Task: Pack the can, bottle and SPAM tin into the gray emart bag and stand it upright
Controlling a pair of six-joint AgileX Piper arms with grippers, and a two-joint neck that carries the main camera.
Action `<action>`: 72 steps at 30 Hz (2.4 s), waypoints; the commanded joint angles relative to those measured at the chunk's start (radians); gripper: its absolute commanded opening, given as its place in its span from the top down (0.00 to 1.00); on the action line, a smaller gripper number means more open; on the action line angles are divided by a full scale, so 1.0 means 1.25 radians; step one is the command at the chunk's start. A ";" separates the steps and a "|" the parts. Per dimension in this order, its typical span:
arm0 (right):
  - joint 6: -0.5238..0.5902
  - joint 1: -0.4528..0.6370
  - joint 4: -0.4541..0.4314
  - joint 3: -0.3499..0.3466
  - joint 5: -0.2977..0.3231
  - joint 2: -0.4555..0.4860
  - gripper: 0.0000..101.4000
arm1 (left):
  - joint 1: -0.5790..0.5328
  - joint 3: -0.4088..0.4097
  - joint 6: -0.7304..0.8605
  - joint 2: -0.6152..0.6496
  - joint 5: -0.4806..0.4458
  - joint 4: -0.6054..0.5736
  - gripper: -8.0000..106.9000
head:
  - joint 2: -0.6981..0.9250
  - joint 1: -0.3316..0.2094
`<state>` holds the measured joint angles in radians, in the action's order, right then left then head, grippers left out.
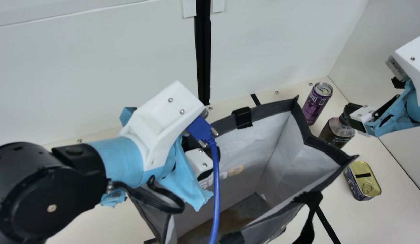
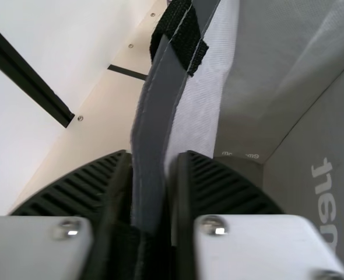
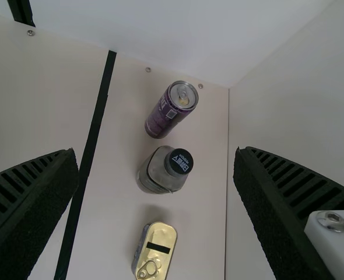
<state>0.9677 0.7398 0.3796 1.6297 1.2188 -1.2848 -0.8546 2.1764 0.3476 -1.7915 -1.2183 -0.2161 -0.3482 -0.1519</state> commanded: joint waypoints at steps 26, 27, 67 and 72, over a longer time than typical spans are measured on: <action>0.000 0.000 0.000 0.000 0.000 0.000 0.06 | 0.070 -0.012 -0.162 0.087 -0.001 0.165 1.00 | -0.001 -0.018; 0.000 0.000 0.000 0.000 0.000 0.000 0.06 | 0.075 -0.013 -0.167 0.093 -0.001 0.176 1.00 | -0.001 -0.018; 0.000 0.000 0.000 0.000 0.000 0.000 0.06 | 0.031 -0.196 -0.433 0.259 0.035 0.909 1.00 | -0.001 -0.018; 0.000 0.000 0.000 0.000 0.000 0.000 0.06 | -0.014 -0.289 -0.497 0.280 0.037 0.973 1.00 | -0.001 -0.018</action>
<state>0.9677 0.7398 0.3796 1.6297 1.2188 -1.2848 -0.8596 1.8631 -0.2465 -1.4443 -1.1707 0.9734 -0.3482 -0.1519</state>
